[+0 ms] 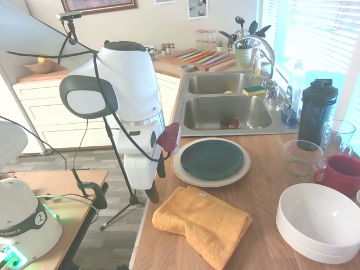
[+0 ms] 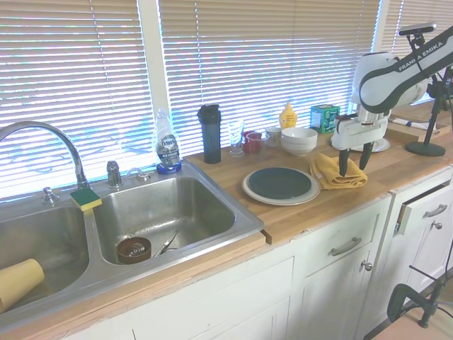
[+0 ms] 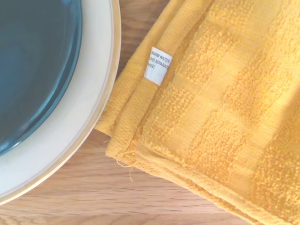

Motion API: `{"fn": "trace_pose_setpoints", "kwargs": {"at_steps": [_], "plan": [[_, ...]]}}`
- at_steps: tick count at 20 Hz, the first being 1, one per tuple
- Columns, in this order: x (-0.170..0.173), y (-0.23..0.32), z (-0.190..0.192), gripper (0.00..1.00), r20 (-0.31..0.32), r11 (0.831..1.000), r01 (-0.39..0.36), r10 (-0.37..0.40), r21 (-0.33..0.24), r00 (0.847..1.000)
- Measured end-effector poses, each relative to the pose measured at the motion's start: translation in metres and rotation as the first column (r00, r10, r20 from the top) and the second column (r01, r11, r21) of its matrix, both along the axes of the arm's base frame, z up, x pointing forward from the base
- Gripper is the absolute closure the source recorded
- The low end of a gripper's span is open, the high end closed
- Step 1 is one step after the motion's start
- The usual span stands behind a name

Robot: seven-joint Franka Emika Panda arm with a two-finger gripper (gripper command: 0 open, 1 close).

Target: Wipe the blue plate in clockwise motion

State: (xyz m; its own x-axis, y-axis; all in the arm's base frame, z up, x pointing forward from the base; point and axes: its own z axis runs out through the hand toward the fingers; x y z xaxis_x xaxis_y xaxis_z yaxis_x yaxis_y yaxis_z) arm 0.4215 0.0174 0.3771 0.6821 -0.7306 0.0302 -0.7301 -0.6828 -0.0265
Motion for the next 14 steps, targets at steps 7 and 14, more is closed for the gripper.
{"fn": "trace_pose_setpoints", "kwargs": {"at_steps": [7, 14], "plan": [[0.009, -0.003, 0.0, 0.0, -0.024, 1.0, 0.003, -0.003, -0.001, 1.0], [0.056, -0.033, 0.006, 0.0, -0.056, 0.998, 0.057, -0.056, 0.011, 0.997]]}}
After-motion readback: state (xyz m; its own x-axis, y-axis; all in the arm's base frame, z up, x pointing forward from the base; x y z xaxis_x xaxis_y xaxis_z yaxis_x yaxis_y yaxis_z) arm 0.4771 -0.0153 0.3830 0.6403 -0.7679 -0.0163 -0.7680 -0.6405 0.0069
